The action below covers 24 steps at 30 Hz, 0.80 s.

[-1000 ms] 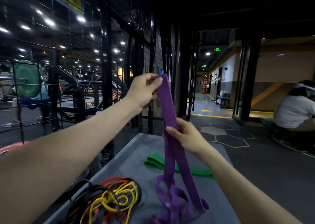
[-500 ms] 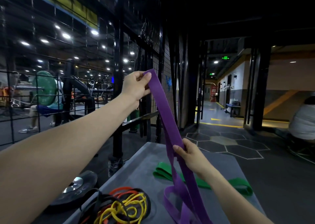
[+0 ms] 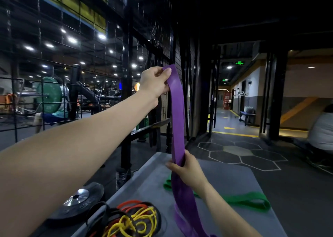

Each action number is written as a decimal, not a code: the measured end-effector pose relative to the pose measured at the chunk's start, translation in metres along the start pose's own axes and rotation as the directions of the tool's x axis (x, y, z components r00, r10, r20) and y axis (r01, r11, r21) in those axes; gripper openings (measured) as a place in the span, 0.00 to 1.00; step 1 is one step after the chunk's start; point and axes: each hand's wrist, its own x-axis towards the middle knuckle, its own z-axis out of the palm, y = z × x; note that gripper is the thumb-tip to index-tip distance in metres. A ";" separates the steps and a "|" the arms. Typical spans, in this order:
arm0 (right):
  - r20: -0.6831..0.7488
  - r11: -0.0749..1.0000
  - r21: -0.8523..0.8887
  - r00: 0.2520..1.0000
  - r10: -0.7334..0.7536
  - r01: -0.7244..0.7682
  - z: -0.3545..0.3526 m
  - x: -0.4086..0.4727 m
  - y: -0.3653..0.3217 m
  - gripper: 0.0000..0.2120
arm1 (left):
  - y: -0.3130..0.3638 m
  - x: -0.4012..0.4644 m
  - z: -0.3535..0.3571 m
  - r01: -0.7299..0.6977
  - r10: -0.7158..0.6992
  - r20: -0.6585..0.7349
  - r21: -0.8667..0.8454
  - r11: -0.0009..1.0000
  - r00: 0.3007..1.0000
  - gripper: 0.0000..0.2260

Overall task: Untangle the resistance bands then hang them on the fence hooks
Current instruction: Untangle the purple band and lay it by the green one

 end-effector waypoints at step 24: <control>0.316 0.988 -0.141 0.943 0.105 -0.063 -0.132 -0.015 -0.028 0.08 | -0.081 -0.013 -0.063 0.298 -0.331 -0.288 -0.153 0.942 0.899 0.04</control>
